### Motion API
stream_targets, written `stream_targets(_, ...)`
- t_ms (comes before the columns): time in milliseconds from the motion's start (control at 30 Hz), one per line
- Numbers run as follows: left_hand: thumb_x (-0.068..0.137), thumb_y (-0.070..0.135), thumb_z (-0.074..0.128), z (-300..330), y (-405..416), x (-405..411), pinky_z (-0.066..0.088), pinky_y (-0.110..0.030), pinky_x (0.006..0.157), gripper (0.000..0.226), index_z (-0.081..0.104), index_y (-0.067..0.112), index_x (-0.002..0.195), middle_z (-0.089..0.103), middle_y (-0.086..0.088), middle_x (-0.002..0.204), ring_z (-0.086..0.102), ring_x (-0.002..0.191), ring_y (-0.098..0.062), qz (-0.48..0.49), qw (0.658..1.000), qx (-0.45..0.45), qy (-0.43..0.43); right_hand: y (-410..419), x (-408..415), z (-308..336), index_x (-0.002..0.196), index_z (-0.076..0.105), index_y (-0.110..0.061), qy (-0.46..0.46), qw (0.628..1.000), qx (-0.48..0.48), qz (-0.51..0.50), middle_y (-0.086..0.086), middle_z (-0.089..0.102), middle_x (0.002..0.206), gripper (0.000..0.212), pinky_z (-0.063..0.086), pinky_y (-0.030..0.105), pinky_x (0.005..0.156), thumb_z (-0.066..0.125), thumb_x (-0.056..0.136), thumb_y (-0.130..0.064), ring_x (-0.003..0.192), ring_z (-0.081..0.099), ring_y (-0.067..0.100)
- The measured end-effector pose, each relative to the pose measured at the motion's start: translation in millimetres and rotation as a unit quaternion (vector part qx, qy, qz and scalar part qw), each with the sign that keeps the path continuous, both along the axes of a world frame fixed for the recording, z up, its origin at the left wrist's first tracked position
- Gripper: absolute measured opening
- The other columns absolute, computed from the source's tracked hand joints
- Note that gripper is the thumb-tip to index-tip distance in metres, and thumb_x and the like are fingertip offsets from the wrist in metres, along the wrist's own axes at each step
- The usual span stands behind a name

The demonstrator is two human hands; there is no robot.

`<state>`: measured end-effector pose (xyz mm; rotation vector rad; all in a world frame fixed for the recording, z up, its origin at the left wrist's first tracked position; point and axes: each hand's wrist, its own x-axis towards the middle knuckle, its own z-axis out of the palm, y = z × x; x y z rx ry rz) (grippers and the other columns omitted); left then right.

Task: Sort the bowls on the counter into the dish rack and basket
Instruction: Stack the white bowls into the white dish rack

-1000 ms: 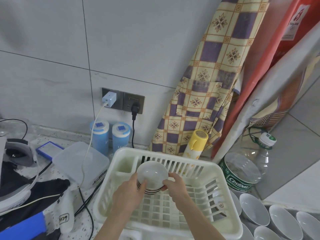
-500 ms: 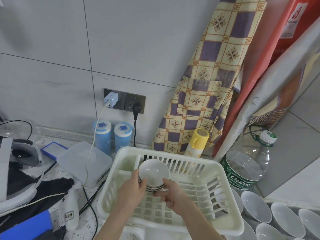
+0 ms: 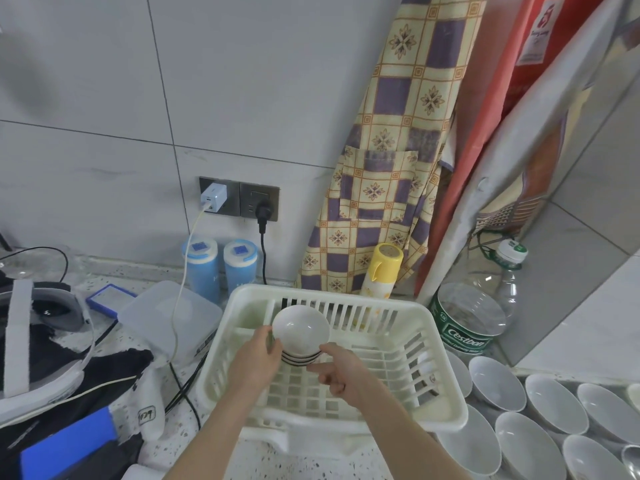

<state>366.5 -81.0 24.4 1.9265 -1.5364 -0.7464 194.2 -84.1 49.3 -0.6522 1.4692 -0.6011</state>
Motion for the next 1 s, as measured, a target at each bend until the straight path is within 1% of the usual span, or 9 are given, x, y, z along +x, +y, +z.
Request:
stream_targets(100, 0.099, 0.037, 0.046, 1, 0, 2, 0.056, -0.042, 0.078, 0.035, 0.055, 0.022, 0.129, 0.069, 0.0, 0.092, 0.068, 0.079, -0.022, 0.029, 0.999, -0.014, 0.026, 10, -18, 18, 0.121, 0.05, -0.011, 0.006, 1.0, -0.023, -0.004, 0.01, 0.072, 0.102, 0.027, 0.019, 0.017, 0.034, 0.05, 0.097, -0.023, 0.045, 0.044, 0.011)
stream_targets(200, 0.098, 0.033, 0.049, 11, 4, 0, 0.056, -0.044, 0.078, 0.033, 0.058, 0.022, 0.128, 0.07, 0.002, 0.088, 0.069, 0.08, -0.024, 0.068, 0.994, -0.046, 0.075, 26, -46, 37, 0.107, 0.056, -0.015, -0.014, 0.997, -0.074, -0.022, 0.005, 0.076, 0.097, 0.014, 0.021, 0.018, 0.038, 0.052, 0.096, -0.022, 0.043, 0.043, 0.01)
stream_targets(300, 0.098, 0.027, 0.051, 25, 19, -20, 0.053, -0.032, 0.067, 0.024, 0.06, 0.024, 0.121, 0.073, 0.011, 0.075, 0.067, 0.067, -0.012, 0.081, 0.982, -0.108, 0.134, 49, -83, 51, 0.109, 0.062, -0.016, -0.048, 0.987, -0.144, -0.056, 0.002, 0.078, 0.088, 0.018, 0.023, 0.019, 0.038, 0.06, 0.093, -0.024, 0.042, 0.042, 0.01)
stream_targets(367, 0.099, 0.023, 0.054, 39, 38, -46, 0.048, -0.019, 0.054, 0.013, 0.063, 0.031, 0.104, 0.072, 0.011, 0.068, 0.061, 0.051, -0.005, 0.068, 0.966, -0.149, 0.202, 65, -110, 56, 0.109, 0.067, -0.014, -0.081, 0.976, -0.177, -0.093, 0.005, 0.078, 0.086, 0.019, 0.023, 0.018, 0.036, 0.06, 0.093, -0.021, 0.041, 0.039, 0.01)
stream_targets(467, 0.098, 0.017, 0.057, 55, 75, -97, 0.046, -0.019, 0.045, 0.023, 0.066, 0.033, 0.084, 0.068, 0.0, 0.063, 0.054, 0.046, -0.008, 0.018, 0.934, -0.177, 0.31, 89, -150, 58, 0.104, 0.071, -0.011, -0.125, 0.963, -0.185, -0.154, 0.008, 0.076, 0.083, 0.018, 0.021, 0.017, 0.033, 0.057, 0.093, -0.015, 0.04, 0.033, 0.009)
stream_targets(600, 0.097, 0.015, 0.057, 51, 121, -172, 0.043, -0.022, 0.044, 0.029, 0.067, 0.027, 0.073, 0.061, -0.003, 0.056, 0.05, 0.044, -0.011, -0.074, 0.924, -0.101, 0.361, 119, -204, 51, 0.103, 0.071, -0.011, -0.127, 0.956, -0.161, -0.208, 0.007, 0.075, 0.081, 0.019, 0.022, 0.016, 0.033, 0.062, 0.087, -0.017, 0.043, 0.032, 0.01)
stream_targets(700, 0.098, 0.017, 0.056, 36, 145, -221, 0.04, -0.022, 0.043, 0.034, 0.068, 0.025, 0.067, 0.06, -0.004, 0.054, 0.046, 0.042, -0.013, -0.095, 0.926, -0.024, 0.364, 139, -238, 35, 0.101, 0.072, -0.013, -0.112, 0.953, -0.109, -0.259, 0.001, 0.074, 0.076, 0.018, 0.023, 0.015, 0.033, 0.066, 0.085, -0.019, 0.043, 0.033, 0.009)
stream_targets(867, 0.096, 0.035, 0.057, 0, 168, -272, 0.038, -0.021, 0.045, 0.035, 0.067, 0.008, 0.076, 0.065, -0.011, 0.059, 0.048, 0.044, -0.015, -0.003, 0.923, 0.088, 0.375, 174, -285, -5, 0.098, 0.069, -0.011, -0.144, 0.942, -0.032, -0.302, -0.003, 0.072, 0.065, 0.012, 0.022, 0.016, 0.032, 0.061, 0.088, -0.013, 0.038, 0.032, 0.008)
stream_targets(1000, 0.091, 0.037, 0.06, -25, 165, -300, 0.028, -0.02, 0.039, 0.024, 0.065, 0.014, 0.094, 0.075, -0.003, 0.069, 0.05, 0.044, -0.014, 0.069, 0.9, 0.244, 0.354, 194, -310, -34, 0.097, 0.066, -0.009, -0.146, 0.943, 0.007, -0.298, 0.0, 0.071, 0.065, 0.011, 0.022, 0.017, 0.031, 0.061, 0.087, -0.012, 0.039, 0.032, 0.009)
